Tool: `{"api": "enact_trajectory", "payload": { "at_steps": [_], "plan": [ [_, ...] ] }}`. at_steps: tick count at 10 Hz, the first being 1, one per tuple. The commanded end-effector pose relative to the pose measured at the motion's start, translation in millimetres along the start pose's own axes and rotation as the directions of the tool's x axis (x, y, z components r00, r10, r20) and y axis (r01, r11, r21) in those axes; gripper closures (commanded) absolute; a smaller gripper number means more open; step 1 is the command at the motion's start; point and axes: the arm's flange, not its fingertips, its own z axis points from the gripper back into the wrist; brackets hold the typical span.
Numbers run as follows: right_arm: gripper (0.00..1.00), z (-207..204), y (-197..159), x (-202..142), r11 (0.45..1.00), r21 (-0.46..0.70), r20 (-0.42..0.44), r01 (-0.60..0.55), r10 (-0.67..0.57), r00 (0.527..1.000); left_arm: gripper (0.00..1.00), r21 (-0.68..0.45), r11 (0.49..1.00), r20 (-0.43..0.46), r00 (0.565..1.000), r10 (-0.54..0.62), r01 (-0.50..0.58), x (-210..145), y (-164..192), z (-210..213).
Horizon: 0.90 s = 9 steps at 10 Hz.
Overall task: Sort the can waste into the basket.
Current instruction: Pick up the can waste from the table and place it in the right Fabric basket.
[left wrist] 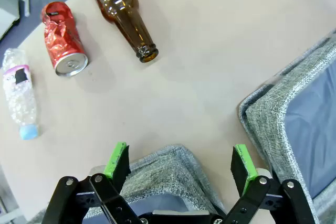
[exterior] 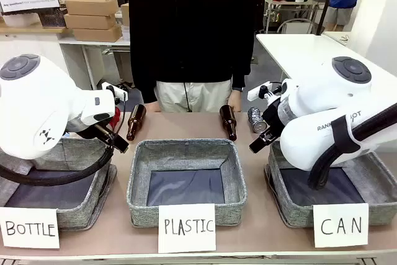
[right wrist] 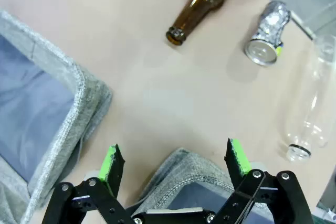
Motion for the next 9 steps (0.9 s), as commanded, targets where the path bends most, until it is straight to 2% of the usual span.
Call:
{"api": "enact_trajectory", "payload": {
  "at_steps": [1, 9],
  "plan": [
    [0.00, 0.1, 0.0, 0.0, 1.000, 0.000, 0.000, 0.000, 0.000, 1.000, 0.00, 0.000, 1.000, 0.000, 1.000, 0.000, 0.000, 0.0, 0.0, 0.0],
    [0.00, 0.0, 0.0, 0.0, 1.000, 0.000, 0.000, -0.001, 0.001, 1.000, 0.00, 0.000, 1.000, 0.000, 1.000, 0.000, 0.000, 0.0, 0.0, 0.0]
  ]
}}
